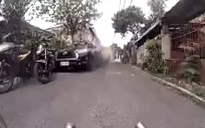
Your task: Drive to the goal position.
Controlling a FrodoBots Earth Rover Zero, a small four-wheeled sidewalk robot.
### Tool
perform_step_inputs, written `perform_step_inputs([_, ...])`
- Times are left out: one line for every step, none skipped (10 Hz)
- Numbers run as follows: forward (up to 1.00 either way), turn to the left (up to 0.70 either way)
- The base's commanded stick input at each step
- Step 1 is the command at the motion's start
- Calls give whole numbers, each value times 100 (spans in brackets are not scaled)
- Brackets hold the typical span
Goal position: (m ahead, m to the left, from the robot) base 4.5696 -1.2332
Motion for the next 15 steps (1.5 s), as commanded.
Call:
perform_step_inputs([56,0])
perform_step_inputs([5,0])
perform_step_inputs([5,0])
perform_step_inputs([5,0])
perform_step_inputs([5,0])
perform_step_inputs([5,0])
perform_step_inputs([5,0])
perform_step_inputs([5,0])
perform_step_inputs([35,0])
perform_step_inputs([75,0])
perform_step_inputs([100,0])
perform_step_inputs([100,0])
perform_step_inputs([100,0])
perform_step_inputs([100,0])
perform_step_inputs([100,0])
